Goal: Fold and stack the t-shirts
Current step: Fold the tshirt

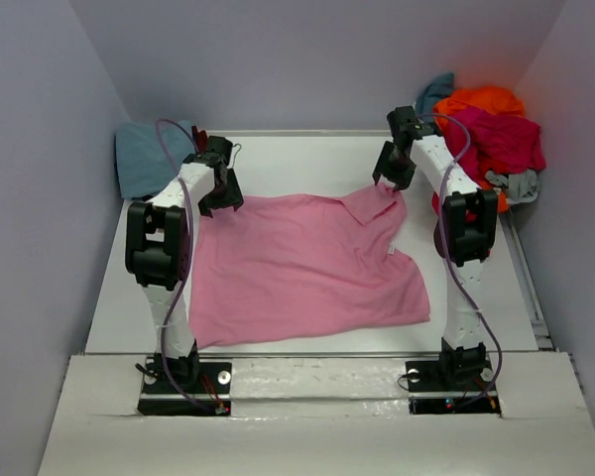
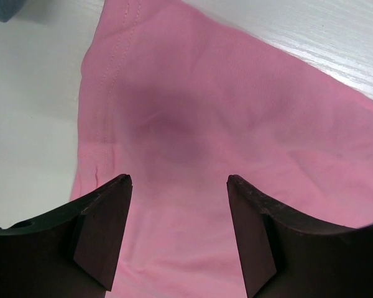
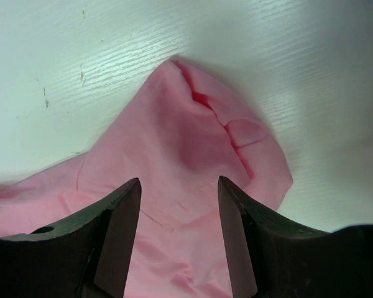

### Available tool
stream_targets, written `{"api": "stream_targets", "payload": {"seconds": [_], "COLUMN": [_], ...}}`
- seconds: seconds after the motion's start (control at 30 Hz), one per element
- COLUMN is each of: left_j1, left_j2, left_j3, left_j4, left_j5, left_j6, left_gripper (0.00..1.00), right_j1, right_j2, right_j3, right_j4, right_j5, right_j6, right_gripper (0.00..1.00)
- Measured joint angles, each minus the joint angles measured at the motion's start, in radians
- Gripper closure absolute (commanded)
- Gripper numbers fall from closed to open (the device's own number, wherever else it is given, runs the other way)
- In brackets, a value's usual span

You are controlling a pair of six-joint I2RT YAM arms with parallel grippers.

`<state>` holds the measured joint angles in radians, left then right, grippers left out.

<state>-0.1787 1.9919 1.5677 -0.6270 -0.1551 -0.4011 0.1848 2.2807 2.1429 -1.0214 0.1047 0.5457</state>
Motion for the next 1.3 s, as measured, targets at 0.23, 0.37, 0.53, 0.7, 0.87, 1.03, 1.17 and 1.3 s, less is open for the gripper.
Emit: {"api": "stream_targets", "payload": {"seconds": [0.23, 0.37, 0.53, 0.7, 0.87, 1.03, 1.17, 1.3], "left_j1": [0.000, 0.000, 0.000, 0.000, 0.000, 0.000, 0.000, 0.000], "left_j2": [0.001, 0.002, 0.003, 0.003, 0.004, 0.009, 0.009, 0.009], "left_j3": [-0.002, -0.002, -0.002, -0.002, -0.002, -0.004, -0.009, -0.024], "left_j4": [0.001, 0.001, 0.000, 0.000, 0.000, -0.001, 0.002, 0.000], "left_j5": [0.000, 0.000, 0.000, -0.001, -0.003, -0.003, -0.003, -0.003], "left_j6": [0.000, 0.000, 0.003, 0.007, 0.008, 0.008, 0.008, 0.008], "left_gripper": [0.26, 0.26, 0.26, 0.25, 0.25, 0.25, 0.25, 0.25], "right_j1": [0.005, 0.002, -0.007, -0.011, -0.014, -0.019, -0.031, -0.043], "right_j2": [0.000, -0.001, -0.001, -0.001, -0.001, -0.001, -0.001, -0.001], "right_j3": [-0.024, -0.084, -0.109, -0.117, -0.112, -0.108, -0.108, -0.110], "right_j4": [-0.002, -0.002, -0.005, -0.005, -0.009, -0.010, -0.010, -0.009], "right_j5": [0.002, 0.009, 0.017, 0.020, 0.031, 0.034, 0.038, 0.039], "right_j6": [0.000, 0.000, 0.001, 0.001, 0.000, 0.000, 0.000, -0.002], "right_gripper": [0.41, 0.41, 0.41, 0.41, 0.41, 0.41, 0.41, 0.41]}}
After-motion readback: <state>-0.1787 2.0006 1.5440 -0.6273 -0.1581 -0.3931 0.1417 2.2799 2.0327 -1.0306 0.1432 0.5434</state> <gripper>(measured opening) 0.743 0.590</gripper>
